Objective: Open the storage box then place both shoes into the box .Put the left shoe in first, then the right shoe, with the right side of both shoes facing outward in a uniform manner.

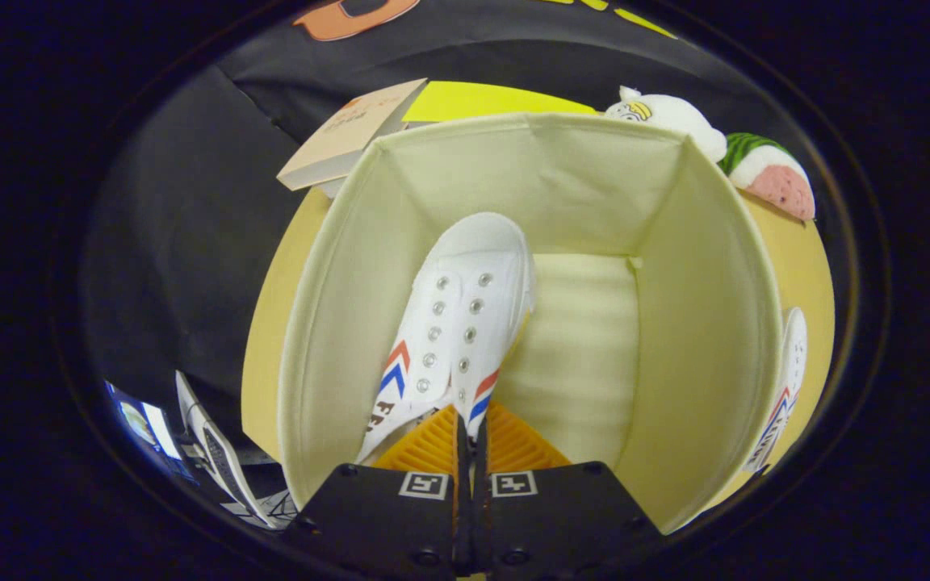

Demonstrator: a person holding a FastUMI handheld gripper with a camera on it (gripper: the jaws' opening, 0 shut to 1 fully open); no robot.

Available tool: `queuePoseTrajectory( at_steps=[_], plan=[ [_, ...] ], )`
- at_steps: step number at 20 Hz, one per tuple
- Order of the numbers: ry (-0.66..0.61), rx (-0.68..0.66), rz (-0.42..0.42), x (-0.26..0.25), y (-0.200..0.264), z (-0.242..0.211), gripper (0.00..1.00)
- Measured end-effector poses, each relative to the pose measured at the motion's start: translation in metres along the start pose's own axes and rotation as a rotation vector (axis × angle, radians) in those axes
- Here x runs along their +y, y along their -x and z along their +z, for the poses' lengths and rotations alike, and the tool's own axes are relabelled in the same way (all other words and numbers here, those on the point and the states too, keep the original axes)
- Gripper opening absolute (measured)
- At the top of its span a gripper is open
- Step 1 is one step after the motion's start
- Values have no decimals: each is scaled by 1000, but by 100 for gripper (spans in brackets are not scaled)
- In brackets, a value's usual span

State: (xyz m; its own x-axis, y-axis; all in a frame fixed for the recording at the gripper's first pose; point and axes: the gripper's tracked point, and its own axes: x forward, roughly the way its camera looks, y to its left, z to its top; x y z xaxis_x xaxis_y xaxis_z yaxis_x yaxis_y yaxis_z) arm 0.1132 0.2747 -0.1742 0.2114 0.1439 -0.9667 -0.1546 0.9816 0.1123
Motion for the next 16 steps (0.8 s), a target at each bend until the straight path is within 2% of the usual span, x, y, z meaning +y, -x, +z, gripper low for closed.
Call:
queuePoseTrajectory(
  at_steps=[5,10,11,12,13,15,16],
  plan=[
    [-42,80,-11,-2,-17,-7,7],
    [14,115,14,-4,-6,-10,23],
    [53,115,-11,-10,-2,-10,26],
    [94,124,-29,-16,7,-12,35],
    [130,127,-57,-21,16,-15,37],
    [155,88,-128,-34,33,-12,47],
    [168,61,-169,-41,41,-6,46]
  ],
)
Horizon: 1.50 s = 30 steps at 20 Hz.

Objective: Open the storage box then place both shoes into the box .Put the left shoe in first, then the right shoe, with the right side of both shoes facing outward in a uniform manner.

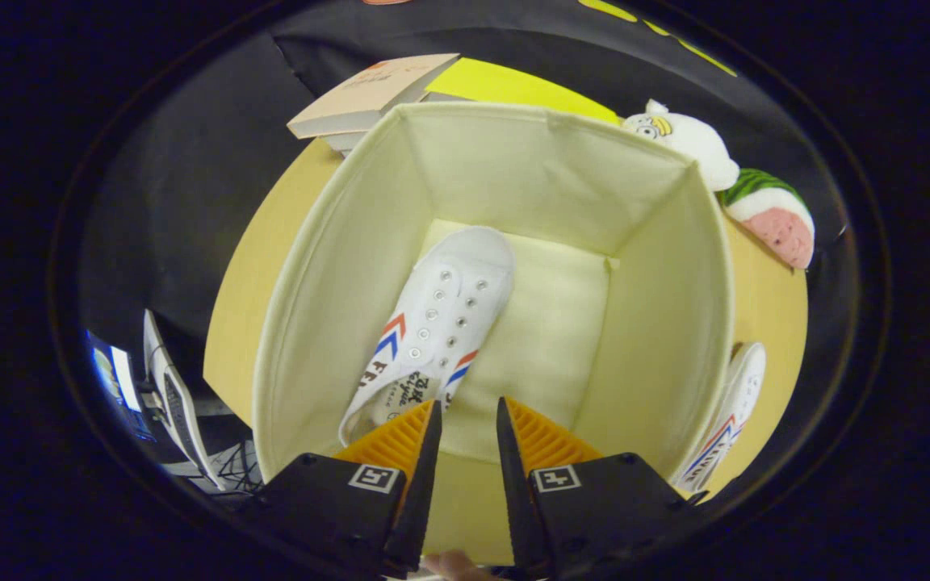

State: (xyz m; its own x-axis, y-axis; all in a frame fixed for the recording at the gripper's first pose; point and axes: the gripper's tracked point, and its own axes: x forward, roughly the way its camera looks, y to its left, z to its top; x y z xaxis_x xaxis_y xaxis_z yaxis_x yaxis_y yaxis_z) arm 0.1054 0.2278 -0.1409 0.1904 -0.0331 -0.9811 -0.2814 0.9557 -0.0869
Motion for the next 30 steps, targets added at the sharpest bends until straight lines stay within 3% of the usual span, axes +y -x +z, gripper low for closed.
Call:
queuePoseTrajectory(
  at_steps=[7,12,16,21,30],
  plan=[
    [64,-108,-113,-41,45,-8,57],
    [3,-156,-42,-86,90,-31,60],
    [-81,-145,-88,-158,99,-58,64],
    [-147,-77,-257,-261,70,-105,66],
    [-274,55,-165,-314,-9,-156,66]
  ],
)
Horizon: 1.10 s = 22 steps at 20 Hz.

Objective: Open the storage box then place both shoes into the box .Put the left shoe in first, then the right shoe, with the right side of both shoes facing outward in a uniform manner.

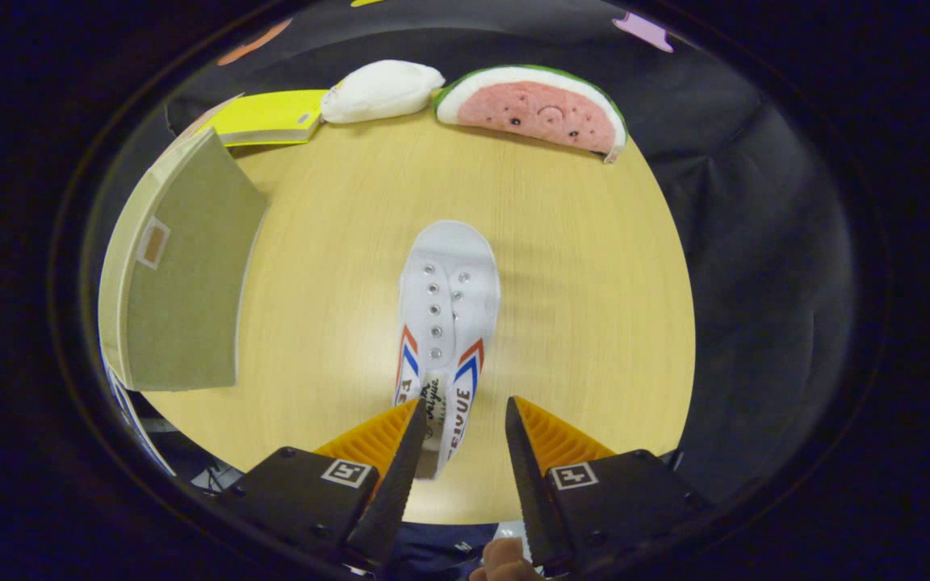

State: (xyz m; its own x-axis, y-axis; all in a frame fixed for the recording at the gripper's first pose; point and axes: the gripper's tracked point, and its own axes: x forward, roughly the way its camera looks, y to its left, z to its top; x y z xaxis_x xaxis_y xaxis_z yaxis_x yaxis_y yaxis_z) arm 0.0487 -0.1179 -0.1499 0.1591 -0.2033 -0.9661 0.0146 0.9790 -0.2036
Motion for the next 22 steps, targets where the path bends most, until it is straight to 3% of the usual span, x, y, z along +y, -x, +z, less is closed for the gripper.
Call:
queuePoseTrajectory(
  at_steps=[3,6,9,11,12,14,18,22],
  plan=[
    [-18,31,49,3,-29,-3,66],
    [-33,39,21,-8,-43,2,65],
    [-15,7,45,-10,-46,9,60],
    [-15,4,49,-8,-49,14,46],
    [-18,13,44,-10,-51,12,22],
    [-32,-14,92,-9,-46,15,8],
    [-85,-28,270,6,-28,11,6],
    [-133,-79,336,14,2,10,6]
  ],
)
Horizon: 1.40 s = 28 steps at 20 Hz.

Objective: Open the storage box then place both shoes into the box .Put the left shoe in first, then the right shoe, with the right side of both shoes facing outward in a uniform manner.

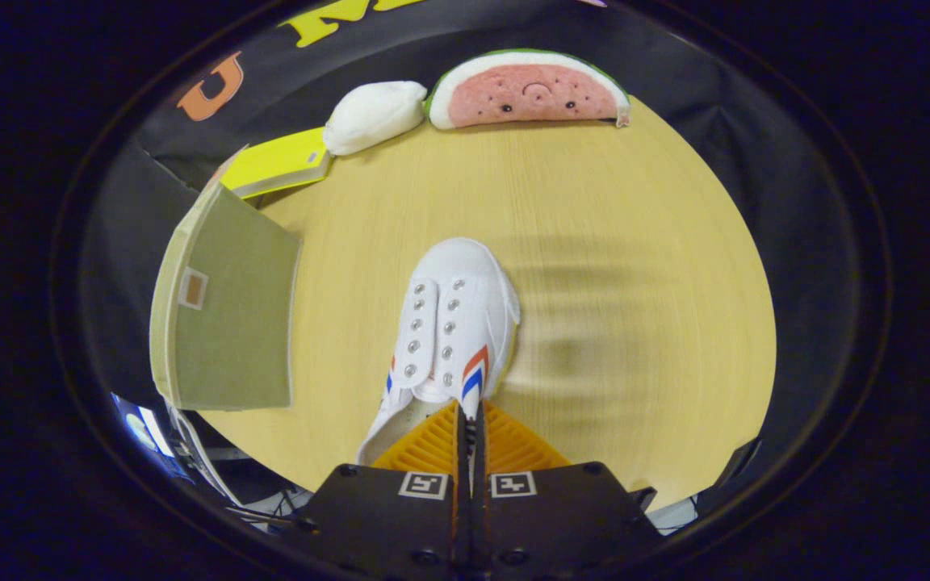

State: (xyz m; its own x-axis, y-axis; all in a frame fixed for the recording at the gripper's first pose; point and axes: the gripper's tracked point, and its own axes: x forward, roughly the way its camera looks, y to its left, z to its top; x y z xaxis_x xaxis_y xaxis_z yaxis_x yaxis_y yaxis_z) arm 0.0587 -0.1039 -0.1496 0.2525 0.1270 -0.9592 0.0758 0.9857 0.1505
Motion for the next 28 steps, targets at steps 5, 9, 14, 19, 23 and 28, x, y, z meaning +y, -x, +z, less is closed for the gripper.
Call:
queuePoseTrajectory(
  at_steps=[5,9,14,19,23,28],
  plan=[
    [-49,-65,127,47,47,8,6],
    [-32,-154,168,93,95,22,5],
    [7,-251,222,166,148,35,6],
    [43,-246,300,248,146,35,6],
    [82,-248,237,286,110,38,6],
    [102,-325,107,307,70,46,5]
  ],
)
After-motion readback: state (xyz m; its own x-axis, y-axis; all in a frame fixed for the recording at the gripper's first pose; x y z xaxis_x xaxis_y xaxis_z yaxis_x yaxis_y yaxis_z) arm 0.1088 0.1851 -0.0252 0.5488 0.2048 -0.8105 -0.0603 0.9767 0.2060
